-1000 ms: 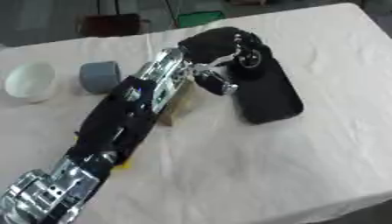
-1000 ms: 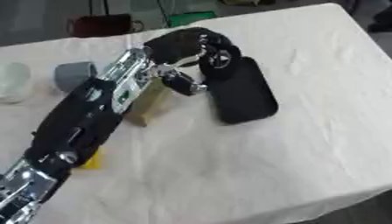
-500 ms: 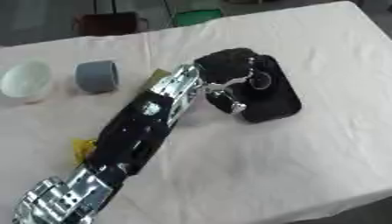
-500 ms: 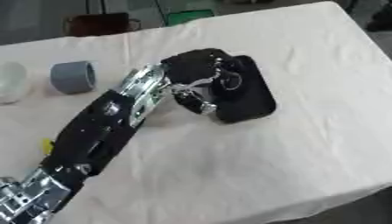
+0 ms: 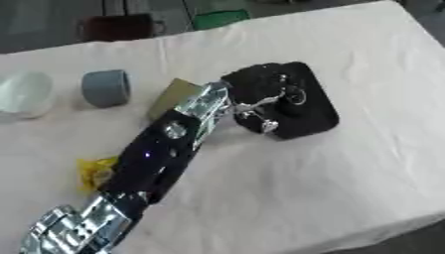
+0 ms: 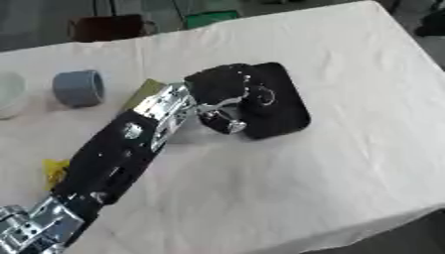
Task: Pick up objects on the table and place them in the box.
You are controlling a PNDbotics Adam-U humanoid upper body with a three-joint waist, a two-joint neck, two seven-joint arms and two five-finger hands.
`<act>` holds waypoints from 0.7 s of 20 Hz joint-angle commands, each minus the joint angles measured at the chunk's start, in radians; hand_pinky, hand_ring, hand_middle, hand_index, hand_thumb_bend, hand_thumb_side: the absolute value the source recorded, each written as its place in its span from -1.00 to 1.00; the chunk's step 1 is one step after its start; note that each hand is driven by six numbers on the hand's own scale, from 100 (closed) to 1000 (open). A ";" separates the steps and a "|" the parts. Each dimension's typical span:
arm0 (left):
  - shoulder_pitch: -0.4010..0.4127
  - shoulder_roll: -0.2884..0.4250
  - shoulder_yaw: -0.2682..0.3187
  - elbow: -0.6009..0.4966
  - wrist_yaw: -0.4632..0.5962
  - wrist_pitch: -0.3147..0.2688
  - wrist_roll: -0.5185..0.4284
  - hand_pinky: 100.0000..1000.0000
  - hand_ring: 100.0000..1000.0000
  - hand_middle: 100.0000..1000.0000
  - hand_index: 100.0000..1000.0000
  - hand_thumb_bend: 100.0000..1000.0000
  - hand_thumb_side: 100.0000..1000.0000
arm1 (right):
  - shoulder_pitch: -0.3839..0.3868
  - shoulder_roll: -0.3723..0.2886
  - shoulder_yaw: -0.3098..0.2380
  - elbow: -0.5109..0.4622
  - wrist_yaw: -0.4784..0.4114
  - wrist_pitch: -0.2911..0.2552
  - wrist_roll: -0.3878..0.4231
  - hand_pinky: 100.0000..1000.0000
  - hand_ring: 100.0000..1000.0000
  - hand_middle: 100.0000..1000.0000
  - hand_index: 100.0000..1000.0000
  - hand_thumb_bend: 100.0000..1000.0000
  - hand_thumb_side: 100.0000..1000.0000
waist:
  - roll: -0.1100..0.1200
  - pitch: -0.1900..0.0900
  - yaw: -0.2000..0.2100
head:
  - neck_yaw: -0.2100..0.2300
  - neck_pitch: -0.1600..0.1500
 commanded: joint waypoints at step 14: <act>-0.031 -0.005 0.039 -0.014 -0.027 0.026 0.000 0.87 0.83 0.81 0.94 -1.00 0.33 | -0.021 -0.004 -0.002 -0.026 -0.006 -0.003 0.005 0.31 0.28 0.58 0.74 -1.00 0.46 | -0.014 -0.002 -0.021 | 0.003 -0.020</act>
